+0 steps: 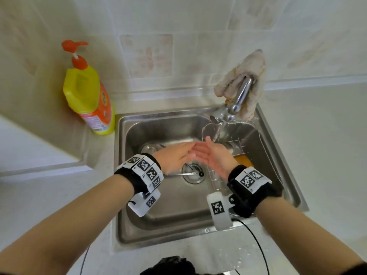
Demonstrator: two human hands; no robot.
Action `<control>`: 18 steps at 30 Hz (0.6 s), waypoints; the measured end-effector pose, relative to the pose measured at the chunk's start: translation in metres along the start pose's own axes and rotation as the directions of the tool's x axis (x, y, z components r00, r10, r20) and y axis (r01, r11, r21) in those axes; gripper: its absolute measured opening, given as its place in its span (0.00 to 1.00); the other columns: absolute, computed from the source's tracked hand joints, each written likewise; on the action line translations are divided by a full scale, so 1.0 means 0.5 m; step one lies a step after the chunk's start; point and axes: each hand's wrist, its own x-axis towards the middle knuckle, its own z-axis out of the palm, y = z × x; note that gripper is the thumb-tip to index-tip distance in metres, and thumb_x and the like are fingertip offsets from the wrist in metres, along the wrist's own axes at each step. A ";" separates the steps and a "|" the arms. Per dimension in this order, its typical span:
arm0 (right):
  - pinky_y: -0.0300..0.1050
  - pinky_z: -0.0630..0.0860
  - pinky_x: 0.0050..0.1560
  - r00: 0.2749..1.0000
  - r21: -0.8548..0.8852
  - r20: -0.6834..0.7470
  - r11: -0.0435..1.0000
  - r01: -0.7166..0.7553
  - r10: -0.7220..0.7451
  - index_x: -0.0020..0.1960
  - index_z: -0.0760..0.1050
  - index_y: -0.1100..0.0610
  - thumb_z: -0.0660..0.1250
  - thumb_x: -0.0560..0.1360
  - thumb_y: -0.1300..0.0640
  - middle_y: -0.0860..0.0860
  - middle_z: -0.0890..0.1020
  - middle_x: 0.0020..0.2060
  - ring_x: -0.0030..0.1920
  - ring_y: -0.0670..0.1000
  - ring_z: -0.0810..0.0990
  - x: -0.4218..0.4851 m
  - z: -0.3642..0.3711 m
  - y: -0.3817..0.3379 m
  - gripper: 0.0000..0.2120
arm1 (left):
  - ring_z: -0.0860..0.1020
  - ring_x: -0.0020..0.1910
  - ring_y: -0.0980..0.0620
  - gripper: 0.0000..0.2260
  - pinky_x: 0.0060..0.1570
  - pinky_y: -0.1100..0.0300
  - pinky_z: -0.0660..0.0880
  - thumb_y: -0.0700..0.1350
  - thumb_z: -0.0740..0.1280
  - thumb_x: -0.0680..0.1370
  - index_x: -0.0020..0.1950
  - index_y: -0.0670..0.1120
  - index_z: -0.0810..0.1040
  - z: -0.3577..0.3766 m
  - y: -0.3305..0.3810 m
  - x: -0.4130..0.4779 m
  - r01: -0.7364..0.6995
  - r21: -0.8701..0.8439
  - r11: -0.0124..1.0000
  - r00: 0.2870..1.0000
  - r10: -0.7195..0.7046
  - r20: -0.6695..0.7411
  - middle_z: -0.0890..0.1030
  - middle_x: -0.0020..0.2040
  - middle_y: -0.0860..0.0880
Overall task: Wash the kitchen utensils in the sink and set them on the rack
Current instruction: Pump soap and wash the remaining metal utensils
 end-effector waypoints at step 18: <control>0.50 0.73 0.52 0.868 -0.982 -0.101 -0.094 -0.167 -0.487 0.61 0.71 0.58 0.56 0.79 0.55 0.55 0.75 0.57 0.57 0.55 0.75 -0.028 0.066 -0.091 0.14 | 0.75 0.58 0.38 0.13 0.59 0.49 0.71 0.38 0.60 0.77 0.62 0.41 0.71 -0.040 -0.239 0.028 0.466 0.071 0.882 0.874 -0.447 -0.190 0.73 0.61 0.39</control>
